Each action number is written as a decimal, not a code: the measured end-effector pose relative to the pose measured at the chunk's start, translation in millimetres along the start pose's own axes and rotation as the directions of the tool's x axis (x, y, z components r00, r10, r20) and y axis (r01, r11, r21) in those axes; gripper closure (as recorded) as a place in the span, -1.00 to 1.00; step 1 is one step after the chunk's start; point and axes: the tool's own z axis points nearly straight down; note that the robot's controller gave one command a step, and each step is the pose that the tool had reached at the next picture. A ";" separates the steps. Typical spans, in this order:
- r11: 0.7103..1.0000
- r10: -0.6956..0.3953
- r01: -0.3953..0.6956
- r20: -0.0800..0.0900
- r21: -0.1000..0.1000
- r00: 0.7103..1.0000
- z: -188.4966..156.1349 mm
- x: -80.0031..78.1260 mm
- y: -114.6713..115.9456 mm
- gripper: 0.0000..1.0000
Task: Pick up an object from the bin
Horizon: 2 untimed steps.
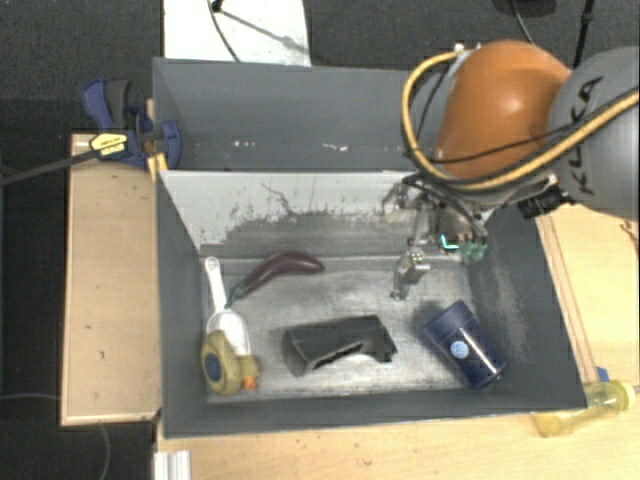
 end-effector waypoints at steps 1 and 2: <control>1.000 0.001 -0.001 0.008 0.000 1.000 -4.3 -1.5 -0.2 -1.00; 0.999 -0.050 0.050 0.014 0.000 0.999 32.8 0.2 2.6 -1.00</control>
Offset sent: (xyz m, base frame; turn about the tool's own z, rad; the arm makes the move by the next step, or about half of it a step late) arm -0.0128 0.0108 -0.1639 -0.2438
